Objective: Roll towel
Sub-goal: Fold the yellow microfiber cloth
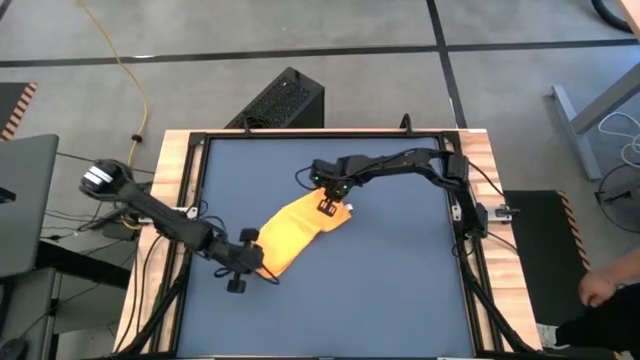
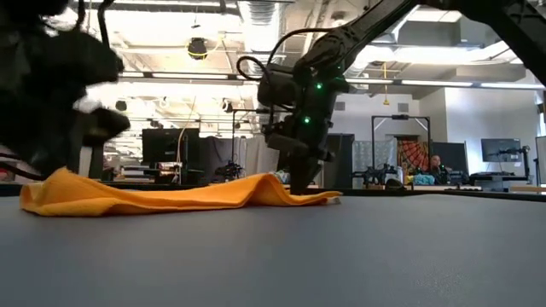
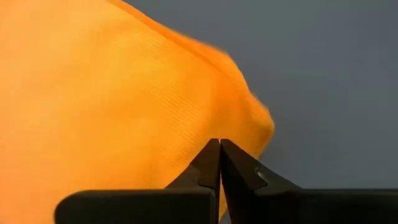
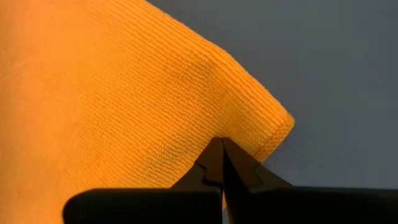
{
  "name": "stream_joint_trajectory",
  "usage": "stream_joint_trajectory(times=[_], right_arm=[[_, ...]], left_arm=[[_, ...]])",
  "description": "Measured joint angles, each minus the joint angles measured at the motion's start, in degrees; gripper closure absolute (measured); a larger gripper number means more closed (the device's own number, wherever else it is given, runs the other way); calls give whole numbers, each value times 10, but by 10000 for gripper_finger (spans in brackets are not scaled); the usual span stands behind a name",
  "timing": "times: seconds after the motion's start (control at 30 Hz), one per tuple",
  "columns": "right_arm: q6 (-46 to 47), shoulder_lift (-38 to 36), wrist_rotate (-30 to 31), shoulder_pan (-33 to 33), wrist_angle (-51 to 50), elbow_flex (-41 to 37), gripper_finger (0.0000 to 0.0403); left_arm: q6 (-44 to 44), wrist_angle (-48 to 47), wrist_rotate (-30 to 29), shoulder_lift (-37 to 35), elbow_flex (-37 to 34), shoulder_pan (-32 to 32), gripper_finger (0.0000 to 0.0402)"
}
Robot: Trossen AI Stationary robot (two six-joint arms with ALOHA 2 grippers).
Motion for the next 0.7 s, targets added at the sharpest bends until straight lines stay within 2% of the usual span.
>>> stream_joint_trajectory(times=[0.17,0.33,0.4,0.5,0.7], right_arm=[[-1,-27,-2,4,16,0,385],[-7,-46,-5,3,16,1,385],[-9,-49,-5,4,17,1,385],[-10,-50,-8,7,13,1,385],[4,-50,-8,3,17,1,385]], left_arm=[[-8,-105,-101,-128,26,-36,401],[-21,-116,-163,-216,26,-57,401],[-23,-83,-165,-219,6,-60,401],[-28,-30,-157,-187,-32,-62,401],[-43,-17,-162,-123,-43,-62,401]])
